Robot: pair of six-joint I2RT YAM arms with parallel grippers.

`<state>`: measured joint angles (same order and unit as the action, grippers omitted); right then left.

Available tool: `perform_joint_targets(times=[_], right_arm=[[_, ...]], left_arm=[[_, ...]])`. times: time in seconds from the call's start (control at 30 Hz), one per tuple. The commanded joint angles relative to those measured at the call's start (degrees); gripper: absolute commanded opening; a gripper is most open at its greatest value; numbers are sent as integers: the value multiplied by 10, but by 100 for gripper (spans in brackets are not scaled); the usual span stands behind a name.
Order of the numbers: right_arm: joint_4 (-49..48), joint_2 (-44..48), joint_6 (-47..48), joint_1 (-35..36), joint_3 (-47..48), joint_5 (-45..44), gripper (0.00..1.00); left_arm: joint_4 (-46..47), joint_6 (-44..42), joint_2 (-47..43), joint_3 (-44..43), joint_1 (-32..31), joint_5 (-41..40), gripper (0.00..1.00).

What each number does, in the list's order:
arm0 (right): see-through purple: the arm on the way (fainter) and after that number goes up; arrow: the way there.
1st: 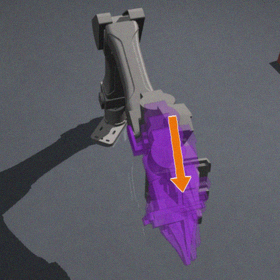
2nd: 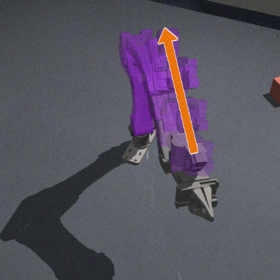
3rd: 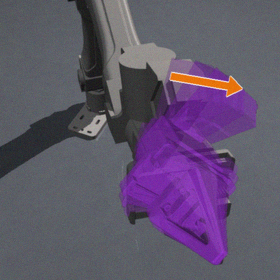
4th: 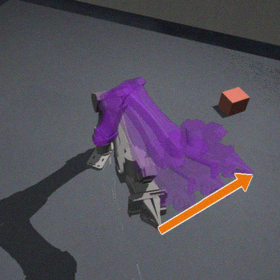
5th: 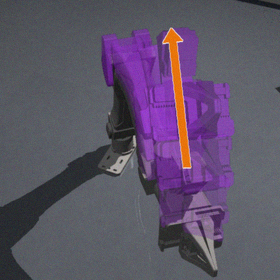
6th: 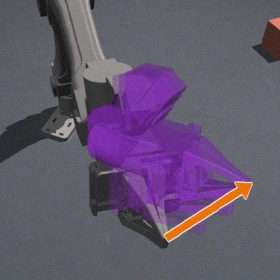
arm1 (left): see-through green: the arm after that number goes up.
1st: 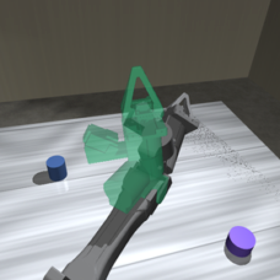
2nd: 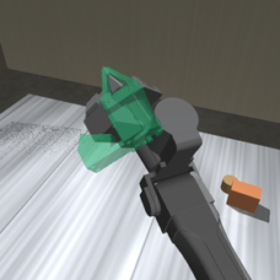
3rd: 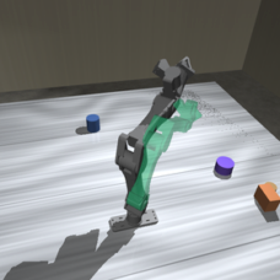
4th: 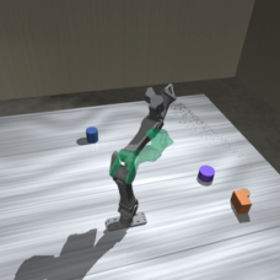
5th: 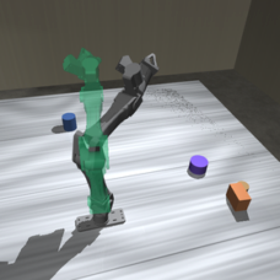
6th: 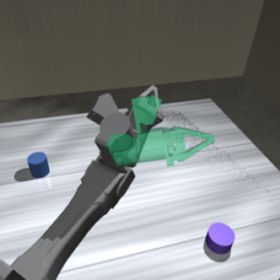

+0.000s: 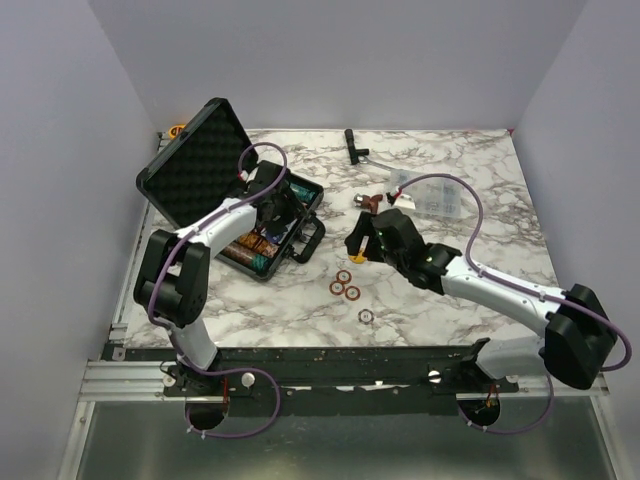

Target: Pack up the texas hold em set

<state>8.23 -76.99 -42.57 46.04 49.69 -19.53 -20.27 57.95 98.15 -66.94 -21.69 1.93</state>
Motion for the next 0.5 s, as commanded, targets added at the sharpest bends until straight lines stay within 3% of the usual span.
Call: perform_joint_targets(times=[0.0,0.47], right_arm=[[22,46,-11,-2,-32,-31,78],[16,55,-22,-3,-51,-24,78]], left_arm=[[-75,40,23,-45,-9,-97,66],[-143,53,88,-109,-13,-76,72]])
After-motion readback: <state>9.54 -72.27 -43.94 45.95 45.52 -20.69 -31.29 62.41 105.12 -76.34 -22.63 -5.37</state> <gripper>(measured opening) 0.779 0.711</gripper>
